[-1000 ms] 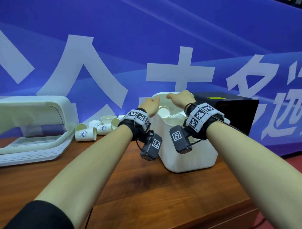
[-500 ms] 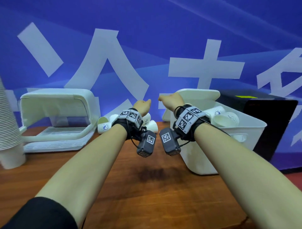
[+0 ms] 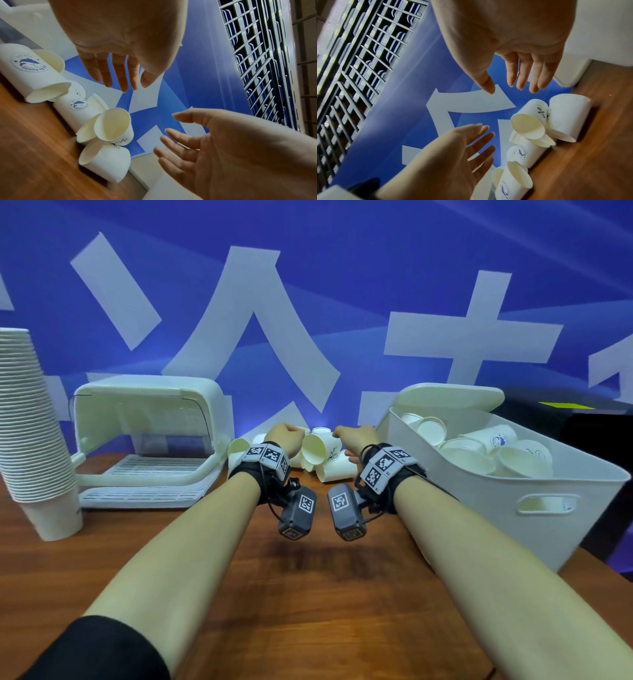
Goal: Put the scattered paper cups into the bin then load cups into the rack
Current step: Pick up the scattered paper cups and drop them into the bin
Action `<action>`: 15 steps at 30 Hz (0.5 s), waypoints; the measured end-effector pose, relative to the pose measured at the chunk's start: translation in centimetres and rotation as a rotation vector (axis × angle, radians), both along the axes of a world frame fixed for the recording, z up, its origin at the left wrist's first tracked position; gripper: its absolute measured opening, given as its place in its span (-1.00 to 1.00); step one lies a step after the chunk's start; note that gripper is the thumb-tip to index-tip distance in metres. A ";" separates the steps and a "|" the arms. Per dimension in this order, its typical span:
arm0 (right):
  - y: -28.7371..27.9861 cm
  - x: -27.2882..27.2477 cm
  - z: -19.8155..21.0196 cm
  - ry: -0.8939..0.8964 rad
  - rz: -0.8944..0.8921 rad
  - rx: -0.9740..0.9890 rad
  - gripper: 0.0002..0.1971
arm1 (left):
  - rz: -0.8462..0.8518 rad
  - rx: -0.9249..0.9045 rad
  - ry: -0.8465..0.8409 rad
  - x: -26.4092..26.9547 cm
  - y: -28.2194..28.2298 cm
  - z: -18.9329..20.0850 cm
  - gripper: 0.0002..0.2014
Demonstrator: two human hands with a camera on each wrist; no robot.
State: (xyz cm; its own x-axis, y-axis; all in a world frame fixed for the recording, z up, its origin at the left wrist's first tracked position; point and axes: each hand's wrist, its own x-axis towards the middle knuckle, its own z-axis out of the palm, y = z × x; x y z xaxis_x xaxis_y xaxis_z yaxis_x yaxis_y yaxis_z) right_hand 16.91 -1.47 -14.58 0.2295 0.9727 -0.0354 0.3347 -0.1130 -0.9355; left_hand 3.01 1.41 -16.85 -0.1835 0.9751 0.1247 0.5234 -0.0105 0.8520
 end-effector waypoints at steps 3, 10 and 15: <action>0.9 -0.3 -1.1 -0.010 -0.006 -0.024 -0.66 | 0.039 -0.011 -0.001 -1.1 0.6 -0.8 -0.83; 3.9 -0.7 -3.5 -0.086 -0.011 -0.083 -0.76 | 0.146 -0.018 0.120 -3.8 1.3 -2.1 -0.63; 5.2 -1.1 -4.5 -0.257 0.018 -0.008 -0.52 | 0.173 -0.035 0.230 -4.9 3.1 -3.4 -0.74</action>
